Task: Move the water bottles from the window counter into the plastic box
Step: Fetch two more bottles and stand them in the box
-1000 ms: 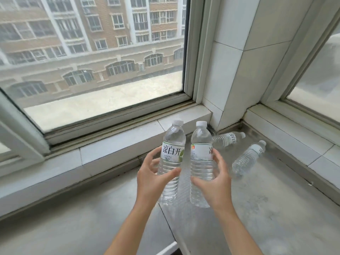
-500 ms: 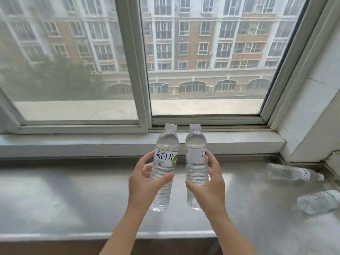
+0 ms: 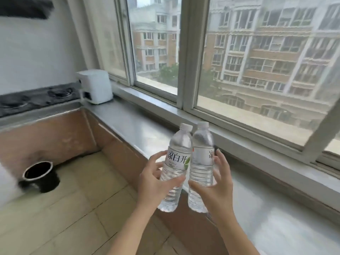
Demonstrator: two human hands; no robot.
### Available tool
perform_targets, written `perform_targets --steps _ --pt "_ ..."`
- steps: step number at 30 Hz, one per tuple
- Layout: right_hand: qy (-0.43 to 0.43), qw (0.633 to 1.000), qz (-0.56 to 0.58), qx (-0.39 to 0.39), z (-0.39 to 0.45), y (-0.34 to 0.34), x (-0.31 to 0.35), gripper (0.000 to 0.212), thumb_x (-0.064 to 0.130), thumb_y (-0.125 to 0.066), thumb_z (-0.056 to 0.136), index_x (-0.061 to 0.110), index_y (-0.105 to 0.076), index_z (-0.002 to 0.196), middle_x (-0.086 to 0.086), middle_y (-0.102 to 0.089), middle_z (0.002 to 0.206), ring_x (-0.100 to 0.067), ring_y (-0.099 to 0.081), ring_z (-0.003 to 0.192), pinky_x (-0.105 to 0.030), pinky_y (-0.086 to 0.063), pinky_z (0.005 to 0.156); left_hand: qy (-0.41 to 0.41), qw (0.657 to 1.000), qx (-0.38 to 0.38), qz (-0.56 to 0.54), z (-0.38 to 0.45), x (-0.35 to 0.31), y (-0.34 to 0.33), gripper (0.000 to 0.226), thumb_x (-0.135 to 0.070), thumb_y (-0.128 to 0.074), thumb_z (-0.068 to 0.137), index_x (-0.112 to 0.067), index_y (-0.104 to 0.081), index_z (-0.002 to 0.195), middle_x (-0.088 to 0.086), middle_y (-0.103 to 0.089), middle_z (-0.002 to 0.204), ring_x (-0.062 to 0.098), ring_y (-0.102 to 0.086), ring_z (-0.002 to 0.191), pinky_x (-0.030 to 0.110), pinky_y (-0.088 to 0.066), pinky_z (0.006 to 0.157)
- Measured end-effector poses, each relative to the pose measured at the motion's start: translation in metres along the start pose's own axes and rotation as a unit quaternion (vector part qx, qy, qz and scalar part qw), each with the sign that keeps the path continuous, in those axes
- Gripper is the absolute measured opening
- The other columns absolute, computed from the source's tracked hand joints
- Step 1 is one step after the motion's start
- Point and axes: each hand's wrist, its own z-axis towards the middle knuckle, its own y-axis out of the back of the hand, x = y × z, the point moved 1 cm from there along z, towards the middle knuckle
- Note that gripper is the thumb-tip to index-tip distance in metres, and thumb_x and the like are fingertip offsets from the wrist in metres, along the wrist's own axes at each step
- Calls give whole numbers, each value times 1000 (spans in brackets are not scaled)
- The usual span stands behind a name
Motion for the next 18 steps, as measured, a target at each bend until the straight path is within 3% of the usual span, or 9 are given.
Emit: perform_targets --steps 2,5,10,15,18 --pt "6 998 28 50 -3 -59 10 106 -11 -83 56 39 -38 138 35 -52 118 -4 -58 112 -19 -54 75 3 999 -50 7 1 8 57 76 -43 -91 46 -55 -56 113 -10 -72 105 1 -67 95 25 -55 78" --pt "16 989 56 133 -11 -139 30 100 -20 -78 59 27 -38 139 46 -58 94 11 -63 86 -9 -50 61 15 993 -113 7 -3 15 139 74 -35 -93 51 -54 -57 113 -15 -72 104 0 -67 97 21 -54 75" --pt "18 957 88 276 -26 -259 42 101 -12 -82 59 38 -40 137 45 -56 105 3 -61 103 -17 -55 70 34 970 -241 18 -18 30 251 75 -21 -94 56 -50 -57 114 -12 -72 107 0 -68 95 15 -53 71" --pt "28 914 109 390 -45 -357 65 91 -15 -77 64 33 -43 133 48 -58 88 15 -62 80 -15 -52 66 50 928 -368 33 -31 48 331 73 -16 -94 56 -47 -59 113 -16 -70 109 -5 -63 101 3 -44 75" --pt "29 888 120 442 -48 -415 65 91 -15 -77 62 31 -45 133 40 -62 93 7 -65 84 -24 -55 72 61 903 -423 50 -29 62 372 74 -22 -95 55 -55 -57 110 -18 -69 114 -1 -61 110 7 -44 80"
